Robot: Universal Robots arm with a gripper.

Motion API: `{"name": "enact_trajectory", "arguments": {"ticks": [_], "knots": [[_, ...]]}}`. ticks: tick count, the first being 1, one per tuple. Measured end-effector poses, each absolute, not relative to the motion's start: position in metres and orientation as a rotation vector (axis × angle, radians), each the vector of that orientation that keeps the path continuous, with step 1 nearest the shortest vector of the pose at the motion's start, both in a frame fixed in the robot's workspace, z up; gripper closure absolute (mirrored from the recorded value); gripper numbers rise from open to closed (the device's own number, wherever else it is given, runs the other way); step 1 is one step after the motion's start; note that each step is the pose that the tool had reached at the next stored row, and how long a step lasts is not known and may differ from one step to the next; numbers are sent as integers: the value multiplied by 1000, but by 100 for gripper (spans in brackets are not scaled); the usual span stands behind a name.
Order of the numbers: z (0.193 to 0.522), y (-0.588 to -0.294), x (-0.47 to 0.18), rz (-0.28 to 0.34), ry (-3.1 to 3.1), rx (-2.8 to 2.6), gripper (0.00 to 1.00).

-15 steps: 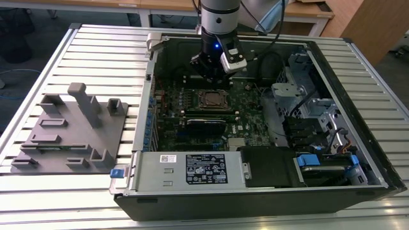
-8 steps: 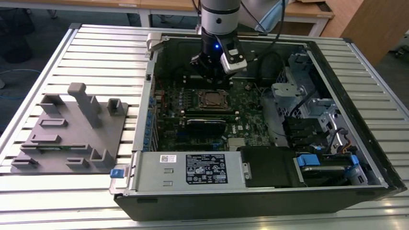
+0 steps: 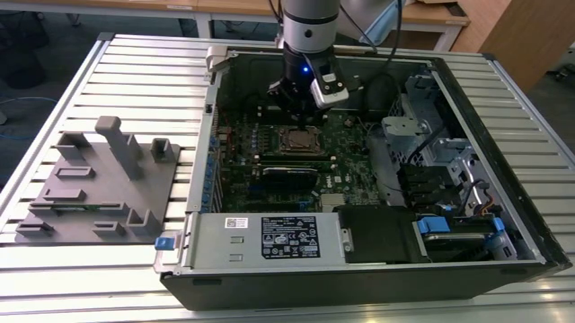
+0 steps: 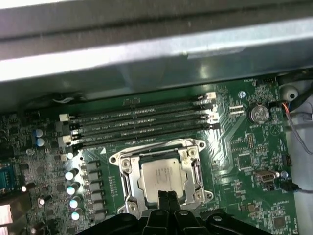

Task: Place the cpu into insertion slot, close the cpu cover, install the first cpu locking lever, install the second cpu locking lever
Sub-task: 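Install the second cpu locking lever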

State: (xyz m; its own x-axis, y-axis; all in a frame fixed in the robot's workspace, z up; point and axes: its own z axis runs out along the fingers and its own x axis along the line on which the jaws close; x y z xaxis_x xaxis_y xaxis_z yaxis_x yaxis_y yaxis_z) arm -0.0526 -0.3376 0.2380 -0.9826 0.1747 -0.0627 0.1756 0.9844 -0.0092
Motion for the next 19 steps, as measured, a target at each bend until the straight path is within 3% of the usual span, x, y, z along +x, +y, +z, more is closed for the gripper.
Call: {"name": "enact_trajectory", "arguments": {"ticks": [19], "knots": [[238,-352,-53,-23,3068,271,89]]}}
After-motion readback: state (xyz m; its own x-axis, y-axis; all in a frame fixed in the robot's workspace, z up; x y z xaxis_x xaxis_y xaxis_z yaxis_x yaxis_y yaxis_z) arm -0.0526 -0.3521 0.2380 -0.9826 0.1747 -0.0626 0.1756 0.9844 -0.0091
